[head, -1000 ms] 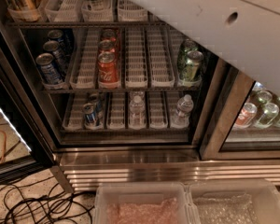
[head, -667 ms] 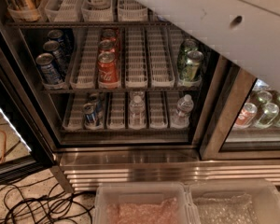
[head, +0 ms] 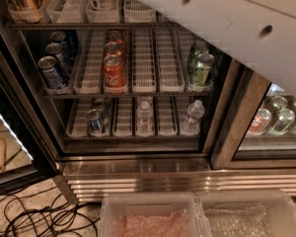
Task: Pick 7up can from top shelf of fridge
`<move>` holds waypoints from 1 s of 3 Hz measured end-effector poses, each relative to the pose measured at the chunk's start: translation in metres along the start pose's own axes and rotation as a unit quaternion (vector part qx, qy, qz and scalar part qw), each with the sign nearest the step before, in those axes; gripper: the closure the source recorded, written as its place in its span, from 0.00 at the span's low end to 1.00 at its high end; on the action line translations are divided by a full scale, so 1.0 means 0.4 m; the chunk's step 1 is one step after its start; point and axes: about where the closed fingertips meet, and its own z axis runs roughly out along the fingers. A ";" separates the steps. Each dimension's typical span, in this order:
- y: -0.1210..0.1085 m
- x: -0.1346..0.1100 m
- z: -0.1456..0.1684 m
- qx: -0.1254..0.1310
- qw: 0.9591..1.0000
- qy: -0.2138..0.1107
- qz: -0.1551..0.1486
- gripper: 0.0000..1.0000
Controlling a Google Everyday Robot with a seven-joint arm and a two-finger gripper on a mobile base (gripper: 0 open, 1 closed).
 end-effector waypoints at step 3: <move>0.112 0.012 -0.086 -0.064 0.996 0.035 0.058 1.00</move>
Offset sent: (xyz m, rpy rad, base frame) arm -0.0742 0.0408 -0.0118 0.1722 0.2373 0.1147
